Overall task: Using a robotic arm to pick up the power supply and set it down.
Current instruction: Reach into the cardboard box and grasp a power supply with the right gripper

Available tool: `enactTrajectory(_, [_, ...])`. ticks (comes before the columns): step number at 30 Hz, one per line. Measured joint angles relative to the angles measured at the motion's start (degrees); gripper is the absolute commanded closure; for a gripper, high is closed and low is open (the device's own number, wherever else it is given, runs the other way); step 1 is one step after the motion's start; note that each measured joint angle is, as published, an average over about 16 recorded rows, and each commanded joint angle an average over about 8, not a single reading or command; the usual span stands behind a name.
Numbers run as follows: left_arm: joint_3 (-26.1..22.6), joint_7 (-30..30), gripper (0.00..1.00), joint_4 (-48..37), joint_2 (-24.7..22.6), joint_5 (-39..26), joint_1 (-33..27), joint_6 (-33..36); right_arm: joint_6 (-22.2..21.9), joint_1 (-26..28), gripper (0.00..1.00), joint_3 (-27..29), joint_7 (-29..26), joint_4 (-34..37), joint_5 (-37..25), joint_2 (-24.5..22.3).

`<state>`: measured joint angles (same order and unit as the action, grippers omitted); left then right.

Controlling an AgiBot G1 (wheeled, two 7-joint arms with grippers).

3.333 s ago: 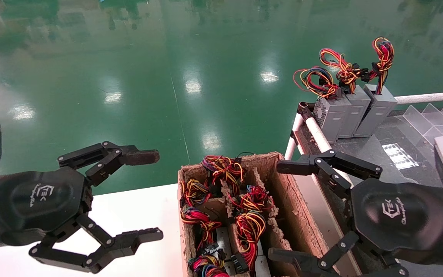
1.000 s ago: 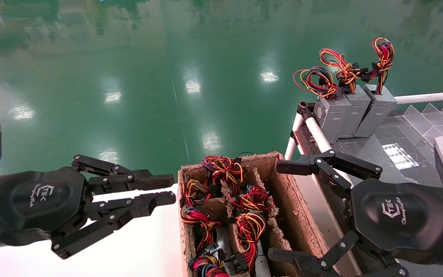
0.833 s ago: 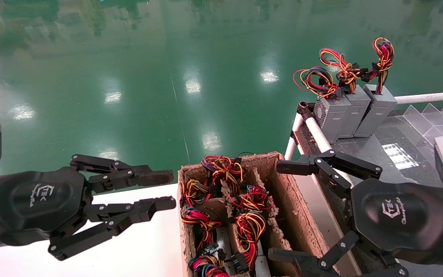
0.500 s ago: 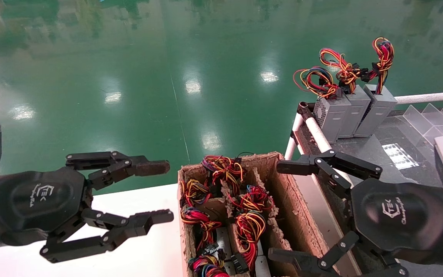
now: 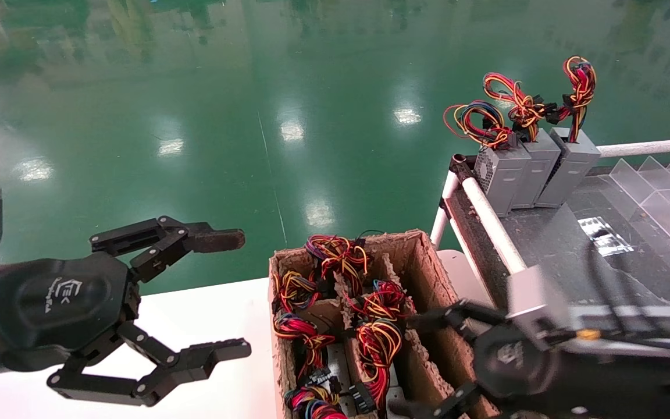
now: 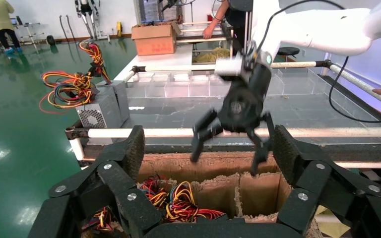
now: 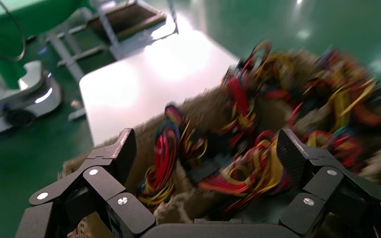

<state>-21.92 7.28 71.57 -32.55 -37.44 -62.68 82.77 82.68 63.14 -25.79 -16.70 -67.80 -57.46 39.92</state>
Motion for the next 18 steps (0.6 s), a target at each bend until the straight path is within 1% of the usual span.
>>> enactTrajectory(7, [0.00,0.00,0.00,0.00,0.00,0.00,0.00,0.00,2.28,2.07,0.90,-4.34,0.86,5.38,-4.91,5.32])
enactTrajectory(8, [0.00,0.00,0.00,0.00,0.00,0.00,0.00,0.00,2.62,2.32,0.99,-4.77,1.23,6.19,-5.38,6.00])
enactTrajectory(9, [0.00,0.00,0.00,0.00,0.00,0.00,0.00,0.00,2.92,2.58,1.00,-5.15,1.64,7.01,-5.78,6.64])
enactTrajectory(18, [0.00,0.00,0.00,0.00,0.00,0.00,0.00,0.00,4.95,4.26,1.00,-7.13,5.28,12.93,-7.56,10.75])
